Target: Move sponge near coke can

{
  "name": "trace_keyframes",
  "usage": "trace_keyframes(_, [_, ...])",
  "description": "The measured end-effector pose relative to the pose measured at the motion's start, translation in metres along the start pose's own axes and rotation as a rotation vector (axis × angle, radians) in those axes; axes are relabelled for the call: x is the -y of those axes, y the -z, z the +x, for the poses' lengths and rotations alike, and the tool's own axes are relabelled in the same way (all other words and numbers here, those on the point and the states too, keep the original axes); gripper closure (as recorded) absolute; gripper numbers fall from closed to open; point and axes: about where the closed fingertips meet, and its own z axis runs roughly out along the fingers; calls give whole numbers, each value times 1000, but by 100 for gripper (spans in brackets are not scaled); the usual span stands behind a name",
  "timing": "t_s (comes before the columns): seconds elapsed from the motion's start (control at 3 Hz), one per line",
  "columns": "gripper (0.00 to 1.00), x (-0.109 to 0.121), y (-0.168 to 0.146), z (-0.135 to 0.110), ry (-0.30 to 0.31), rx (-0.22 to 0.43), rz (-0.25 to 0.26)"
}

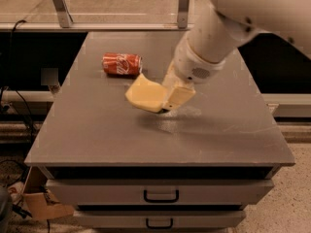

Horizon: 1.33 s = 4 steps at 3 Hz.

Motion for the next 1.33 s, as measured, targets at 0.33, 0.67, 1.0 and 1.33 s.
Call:
trace_keyframes(0.33, [100,31,-14,-21,131,-40,-50])
trace_keyframes(0.67, [100,56,-37,-38,224,-56,-114])
trace_keyframes(1.0, [100,78,-58,-50,275,-50,-161])
trace_keyframes(1.33, [100,94,-75,-58,304,-43,-193])
